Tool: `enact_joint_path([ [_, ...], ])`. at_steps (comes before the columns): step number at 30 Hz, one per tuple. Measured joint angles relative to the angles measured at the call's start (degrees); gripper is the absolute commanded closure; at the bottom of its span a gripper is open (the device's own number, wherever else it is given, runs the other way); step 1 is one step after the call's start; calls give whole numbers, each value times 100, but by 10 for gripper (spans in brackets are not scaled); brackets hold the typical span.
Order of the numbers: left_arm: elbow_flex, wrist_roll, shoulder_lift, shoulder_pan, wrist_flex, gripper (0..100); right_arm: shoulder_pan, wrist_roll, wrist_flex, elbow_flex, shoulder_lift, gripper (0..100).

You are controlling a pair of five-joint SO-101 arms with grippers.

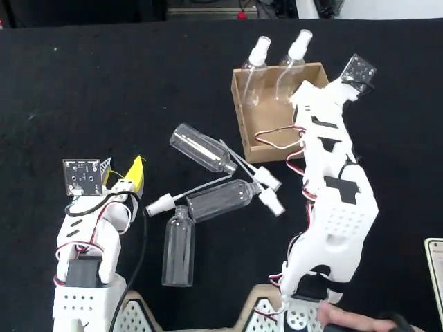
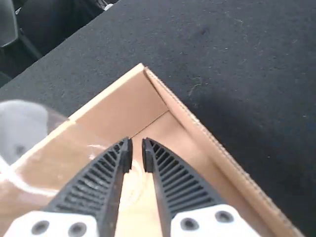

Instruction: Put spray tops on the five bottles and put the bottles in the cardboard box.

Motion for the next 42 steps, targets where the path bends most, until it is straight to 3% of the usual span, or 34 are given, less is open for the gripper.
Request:
enact_joint_path([
  [42, 0, 0, 0, 0, 0, 798, -299, 0, 18, 0, 0, 987],
])
